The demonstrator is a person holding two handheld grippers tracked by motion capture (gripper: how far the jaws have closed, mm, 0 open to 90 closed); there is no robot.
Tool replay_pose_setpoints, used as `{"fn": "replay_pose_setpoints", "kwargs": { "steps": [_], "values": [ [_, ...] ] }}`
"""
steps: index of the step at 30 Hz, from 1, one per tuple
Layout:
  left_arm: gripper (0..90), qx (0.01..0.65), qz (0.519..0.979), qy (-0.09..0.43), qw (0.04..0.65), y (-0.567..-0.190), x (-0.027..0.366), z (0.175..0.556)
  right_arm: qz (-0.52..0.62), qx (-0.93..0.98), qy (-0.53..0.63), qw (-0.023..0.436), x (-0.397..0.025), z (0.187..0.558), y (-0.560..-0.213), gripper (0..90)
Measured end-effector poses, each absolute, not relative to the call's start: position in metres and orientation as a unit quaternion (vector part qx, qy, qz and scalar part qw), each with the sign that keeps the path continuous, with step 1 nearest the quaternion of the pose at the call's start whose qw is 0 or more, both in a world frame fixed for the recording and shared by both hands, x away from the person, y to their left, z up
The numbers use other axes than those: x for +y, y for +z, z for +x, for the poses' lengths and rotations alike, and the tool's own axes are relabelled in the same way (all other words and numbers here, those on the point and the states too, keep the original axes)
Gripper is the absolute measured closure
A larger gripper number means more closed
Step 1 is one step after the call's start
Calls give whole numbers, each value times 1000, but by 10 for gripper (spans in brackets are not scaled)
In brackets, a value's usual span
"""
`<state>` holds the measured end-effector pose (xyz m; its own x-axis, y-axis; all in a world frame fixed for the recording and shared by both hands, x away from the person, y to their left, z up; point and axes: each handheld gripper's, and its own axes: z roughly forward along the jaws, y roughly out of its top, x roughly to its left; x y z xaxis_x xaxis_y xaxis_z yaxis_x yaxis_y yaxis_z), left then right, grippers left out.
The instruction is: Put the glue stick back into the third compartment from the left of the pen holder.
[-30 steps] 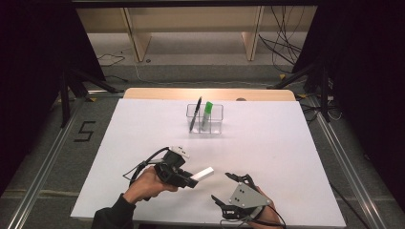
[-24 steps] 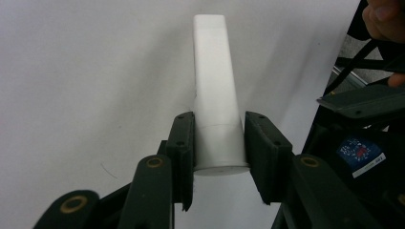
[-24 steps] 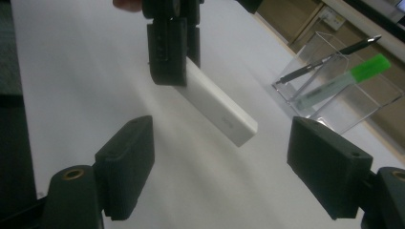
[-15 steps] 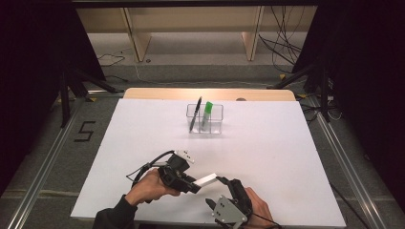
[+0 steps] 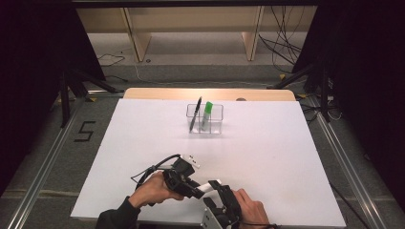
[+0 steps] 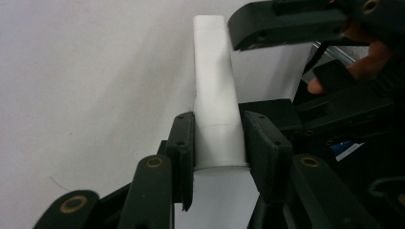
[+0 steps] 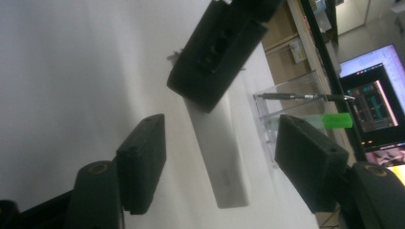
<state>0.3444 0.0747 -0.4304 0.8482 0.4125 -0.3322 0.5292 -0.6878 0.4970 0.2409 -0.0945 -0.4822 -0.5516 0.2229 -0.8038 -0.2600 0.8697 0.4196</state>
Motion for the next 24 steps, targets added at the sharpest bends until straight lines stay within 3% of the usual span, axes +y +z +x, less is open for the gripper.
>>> {"fn": "replay_pose_setpoints", "kwargs": {
  "steps": [24],
  "values": [
    [647,253,912,-110,303,-429,72,343,-78,817,197,536,-82,240,-496,650]
  ]
}}
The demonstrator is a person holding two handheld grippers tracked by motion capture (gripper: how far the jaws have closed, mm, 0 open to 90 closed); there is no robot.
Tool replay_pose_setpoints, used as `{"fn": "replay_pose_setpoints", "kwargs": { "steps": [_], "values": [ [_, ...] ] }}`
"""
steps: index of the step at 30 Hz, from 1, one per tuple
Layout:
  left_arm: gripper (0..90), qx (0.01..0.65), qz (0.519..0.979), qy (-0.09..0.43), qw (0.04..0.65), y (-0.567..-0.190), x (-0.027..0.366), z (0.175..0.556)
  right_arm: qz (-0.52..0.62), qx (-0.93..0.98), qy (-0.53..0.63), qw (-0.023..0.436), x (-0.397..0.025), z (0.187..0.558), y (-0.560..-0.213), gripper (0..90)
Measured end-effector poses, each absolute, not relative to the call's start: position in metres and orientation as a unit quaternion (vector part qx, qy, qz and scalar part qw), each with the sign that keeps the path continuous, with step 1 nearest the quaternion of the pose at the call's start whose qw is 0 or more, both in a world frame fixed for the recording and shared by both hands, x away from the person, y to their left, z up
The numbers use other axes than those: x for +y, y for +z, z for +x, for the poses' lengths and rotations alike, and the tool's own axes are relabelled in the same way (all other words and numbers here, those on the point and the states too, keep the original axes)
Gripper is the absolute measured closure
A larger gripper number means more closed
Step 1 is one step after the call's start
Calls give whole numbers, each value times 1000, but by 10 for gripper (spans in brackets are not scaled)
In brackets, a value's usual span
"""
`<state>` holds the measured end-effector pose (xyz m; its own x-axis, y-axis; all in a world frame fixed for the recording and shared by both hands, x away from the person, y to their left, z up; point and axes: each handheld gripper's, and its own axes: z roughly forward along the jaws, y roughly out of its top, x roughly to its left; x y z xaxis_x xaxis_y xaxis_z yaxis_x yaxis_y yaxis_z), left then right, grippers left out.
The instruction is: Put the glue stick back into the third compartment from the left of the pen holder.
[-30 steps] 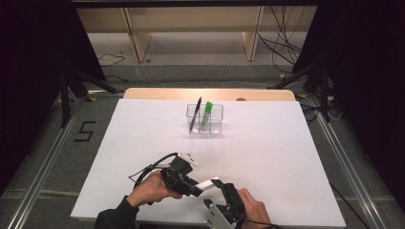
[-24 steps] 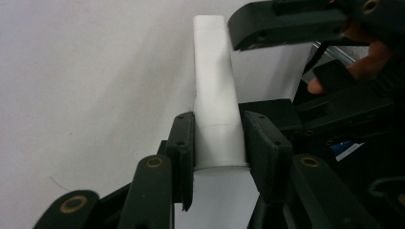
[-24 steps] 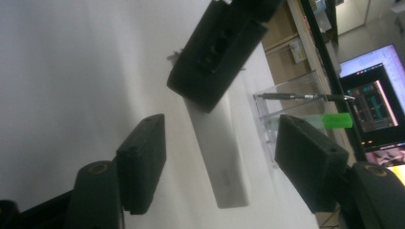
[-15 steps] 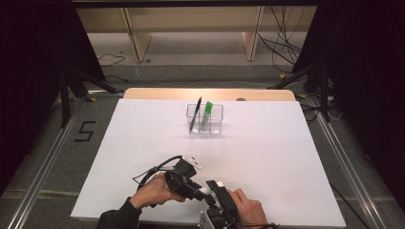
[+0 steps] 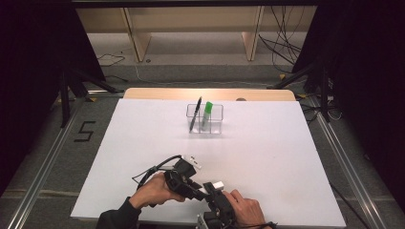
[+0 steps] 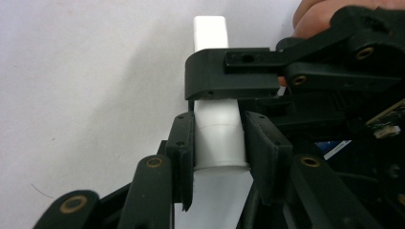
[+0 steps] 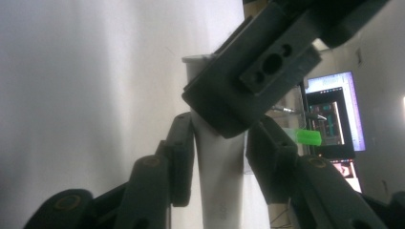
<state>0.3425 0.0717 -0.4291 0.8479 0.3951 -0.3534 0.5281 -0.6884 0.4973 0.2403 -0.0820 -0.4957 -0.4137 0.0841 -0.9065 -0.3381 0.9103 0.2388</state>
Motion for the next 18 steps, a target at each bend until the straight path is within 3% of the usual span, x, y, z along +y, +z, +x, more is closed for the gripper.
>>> {"fn": "replay_pose_setpoints", "kwargs": {
  "steps": [15,18],
  "values": [
    [635,251,912,-112,304,-430,73,344,-92,813,185,544,-82,240,-499,692],
    [553,249,913,-110,304,-429,75,344,-91,813,186,544,-83,241,-498,693]
  ]
}}
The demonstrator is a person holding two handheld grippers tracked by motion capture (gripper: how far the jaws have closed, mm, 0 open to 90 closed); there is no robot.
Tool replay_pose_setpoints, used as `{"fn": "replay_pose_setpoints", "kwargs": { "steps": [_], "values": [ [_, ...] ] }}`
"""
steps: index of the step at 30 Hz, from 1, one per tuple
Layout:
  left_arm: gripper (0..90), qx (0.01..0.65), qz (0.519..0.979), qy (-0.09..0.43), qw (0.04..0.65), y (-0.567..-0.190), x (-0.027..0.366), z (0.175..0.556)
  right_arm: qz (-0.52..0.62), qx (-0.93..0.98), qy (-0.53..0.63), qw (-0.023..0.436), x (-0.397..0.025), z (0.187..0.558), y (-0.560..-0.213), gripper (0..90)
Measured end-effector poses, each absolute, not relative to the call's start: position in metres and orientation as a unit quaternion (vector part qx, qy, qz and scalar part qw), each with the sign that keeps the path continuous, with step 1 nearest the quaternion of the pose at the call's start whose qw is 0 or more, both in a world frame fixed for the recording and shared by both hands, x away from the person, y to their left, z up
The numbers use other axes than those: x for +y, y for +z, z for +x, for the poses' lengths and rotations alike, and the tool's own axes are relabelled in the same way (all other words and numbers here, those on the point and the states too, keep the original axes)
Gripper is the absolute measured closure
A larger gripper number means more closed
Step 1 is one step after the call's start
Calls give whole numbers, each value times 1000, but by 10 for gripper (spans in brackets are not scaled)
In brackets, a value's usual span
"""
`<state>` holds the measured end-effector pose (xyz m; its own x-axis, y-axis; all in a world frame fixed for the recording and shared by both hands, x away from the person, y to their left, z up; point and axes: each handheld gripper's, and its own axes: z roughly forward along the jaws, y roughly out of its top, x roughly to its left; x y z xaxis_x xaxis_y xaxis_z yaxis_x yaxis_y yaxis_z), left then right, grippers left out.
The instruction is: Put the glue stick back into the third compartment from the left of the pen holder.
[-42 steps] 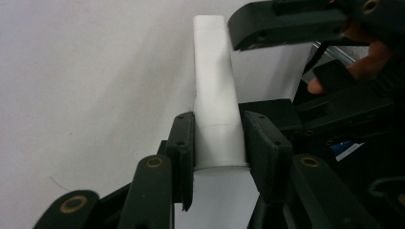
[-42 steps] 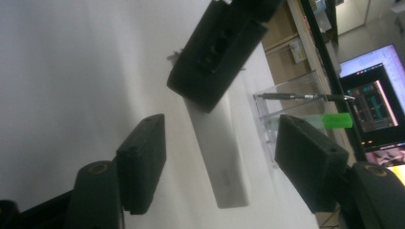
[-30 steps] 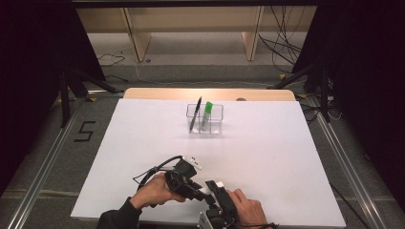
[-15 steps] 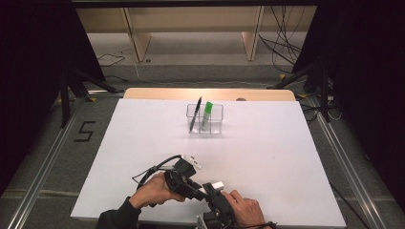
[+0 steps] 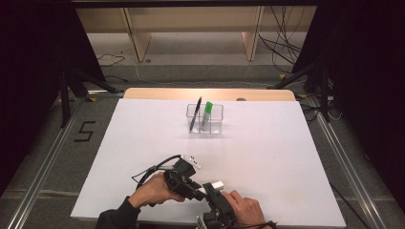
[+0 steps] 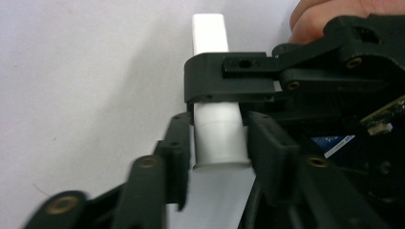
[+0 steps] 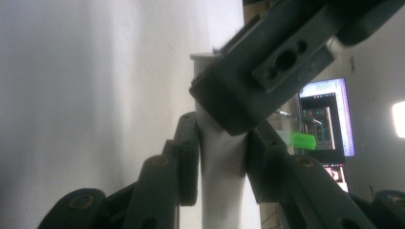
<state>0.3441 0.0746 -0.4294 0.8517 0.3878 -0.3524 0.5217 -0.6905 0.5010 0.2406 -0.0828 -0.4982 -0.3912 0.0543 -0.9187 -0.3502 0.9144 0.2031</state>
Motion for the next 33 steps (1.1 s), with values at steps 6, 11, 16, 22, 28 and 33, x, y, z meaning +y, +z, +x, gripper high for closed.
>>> {"fn": "replay_pose_setpoints", "kwargs": {
  "steps": [6,11,16,22,28,33],
  "values": [
    [402,240,912,-96,318,-424,84,345,-76,811,190,548,-89,243,-496,693],
    [326,242,911,-92,321,-423,91,346,-71,812,195,545,-92,244,-495,693],
    [243,239,913,-76,322,-423,98,346,-58,815,201,541,-94,244,-494,693],
    [204,254,898,-64,355,-424,108,349,-44,815,209,538,-100,247,-491,693],
    [192,262,875,-56,403,-426,120,353,-30,817,216,534,-104,250,-488,692],
    [189,275,861,-35,426,-429,130,355,1,819,235,524,-112,257,-483,693]
  ]
}}
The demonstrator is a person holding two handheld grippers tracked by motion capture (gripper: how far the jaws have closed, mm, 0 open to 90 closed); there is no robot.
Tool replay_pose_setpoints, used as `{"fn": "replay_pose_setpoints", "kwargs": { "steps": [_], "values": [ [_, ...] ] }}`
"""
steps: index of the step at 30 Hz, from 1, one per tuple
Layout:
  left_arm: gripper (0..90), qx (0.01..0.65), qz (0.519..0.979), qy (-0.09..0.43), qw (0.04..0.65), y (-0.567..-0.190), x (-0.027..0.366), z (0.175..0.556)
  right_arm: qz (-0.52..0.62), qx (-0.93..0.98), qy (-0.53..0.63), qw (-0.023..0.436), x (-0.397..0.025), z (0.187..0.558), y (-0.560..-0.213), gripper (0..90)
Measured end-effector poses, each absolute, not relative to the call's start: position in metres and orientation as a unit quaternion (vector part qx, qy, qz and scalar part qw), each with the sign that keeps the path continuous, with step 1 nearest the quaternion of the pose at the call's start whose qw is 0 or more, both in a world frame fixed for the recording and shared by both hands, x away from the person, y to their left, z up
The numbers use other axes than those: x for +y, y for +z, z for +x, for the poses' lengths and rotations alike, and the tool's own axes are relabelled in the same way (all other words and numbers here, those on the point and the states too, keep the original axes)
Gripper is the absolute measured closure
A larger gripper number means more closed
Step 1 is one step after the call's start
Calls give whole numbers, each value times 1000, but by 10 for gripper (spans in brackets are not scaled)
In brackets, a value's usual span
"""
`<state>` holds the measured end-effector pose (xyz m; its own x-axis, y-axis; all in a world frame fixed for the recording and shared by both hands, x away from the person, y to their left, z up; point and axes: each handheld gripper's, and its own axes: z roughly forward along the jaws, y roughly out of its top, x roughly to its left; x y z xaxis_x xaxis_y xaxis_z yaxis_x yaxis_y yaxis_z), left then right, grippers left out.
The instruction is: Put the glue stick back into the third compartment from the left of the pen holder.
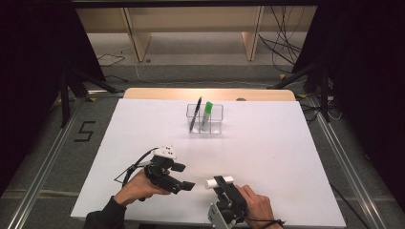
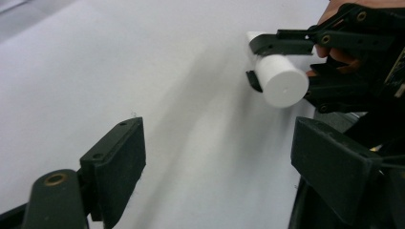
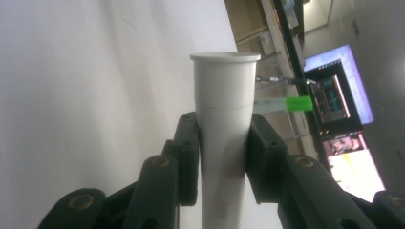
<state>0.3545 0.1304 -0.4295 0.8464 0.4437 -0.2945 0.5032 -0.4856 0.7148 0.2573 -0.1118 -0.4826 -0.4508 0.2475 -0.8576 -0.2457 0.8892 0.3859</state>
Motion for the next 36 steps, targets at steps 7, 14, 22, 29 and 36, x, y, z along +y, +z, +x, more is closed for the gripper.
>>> {"fn": "replay_pose_setpoints", "kwargs": {
  "steps": [7,14,22,29,36],
  "values": [
    [175,304,829,28,468,-435,143,353,45,820,261,507,-124,268,-476,692],
    [170,323,808,62,490,-438,153,353,76,821,283,490,-130,274,-472,692],
    [161,328,809,120,473,-447,163,347,177,825,354,404,-147,301,-457,692],
    [155,341,790,125,493,-452,174,344,274,802,432,308,-166,326,-443,691],
    [156,349,780,119,505,-455,183,344,343,777,477,228,-179,353,-437,691]
  ]
}}
